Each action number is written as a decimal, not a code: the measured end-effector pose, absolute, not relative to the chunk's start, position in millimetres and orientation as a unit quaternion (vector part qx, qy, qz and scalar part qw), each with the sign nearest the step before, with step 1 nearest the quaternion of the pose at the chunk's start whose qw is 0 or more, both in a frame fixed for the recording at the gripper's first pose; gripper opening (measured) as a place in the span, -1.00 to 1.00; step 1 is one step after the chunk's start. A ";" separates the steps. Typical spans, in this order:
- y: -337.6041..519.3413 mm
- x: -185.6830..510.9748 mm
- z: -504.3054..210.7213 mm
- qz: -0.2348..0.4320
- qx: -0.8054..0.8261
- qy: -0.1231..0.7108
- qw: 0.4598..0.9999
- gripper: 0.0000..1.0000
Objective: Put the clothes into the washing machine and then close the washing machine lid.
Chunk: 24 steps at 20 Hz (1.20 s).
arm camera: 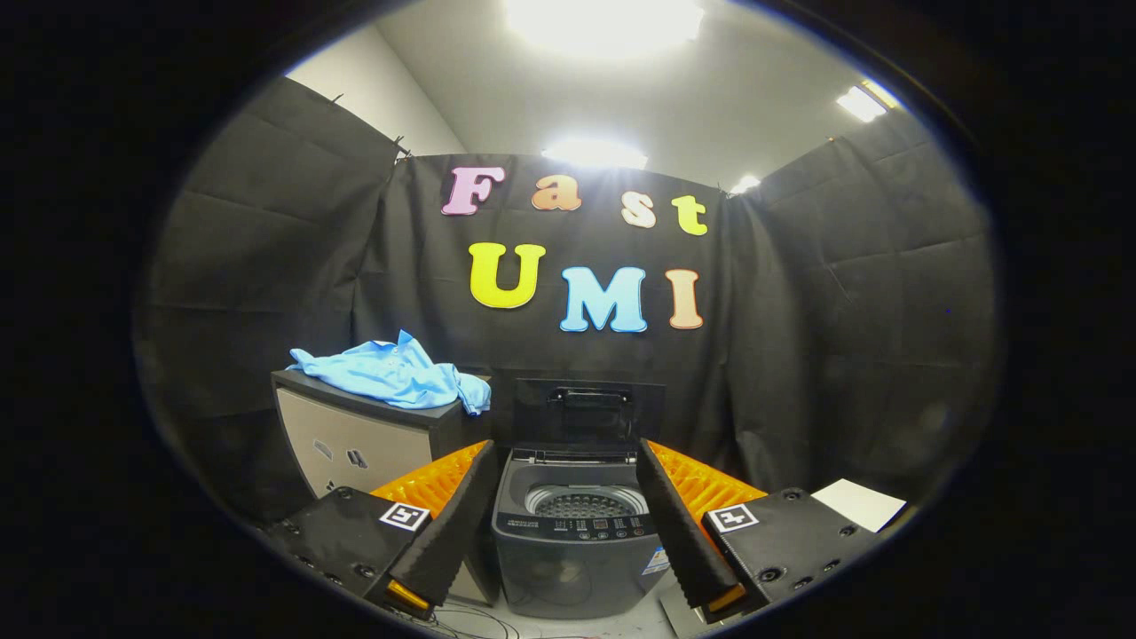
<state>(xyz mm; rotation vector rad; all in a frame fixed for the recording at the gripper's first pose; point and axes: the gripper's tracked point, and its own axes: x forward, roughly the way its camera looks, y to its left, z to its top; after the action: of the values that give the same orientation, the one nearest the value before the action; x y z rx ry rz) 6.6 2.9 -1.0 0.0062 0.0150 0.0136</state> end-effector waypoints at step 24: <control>12.0 15.2 14.8 0.016 0.013 0.002 1.000 0.96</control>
<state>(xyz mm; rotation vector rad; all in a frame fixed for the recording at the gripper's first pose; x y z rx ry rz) 15.2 12.0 14.8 0.0263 0.0037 0.0329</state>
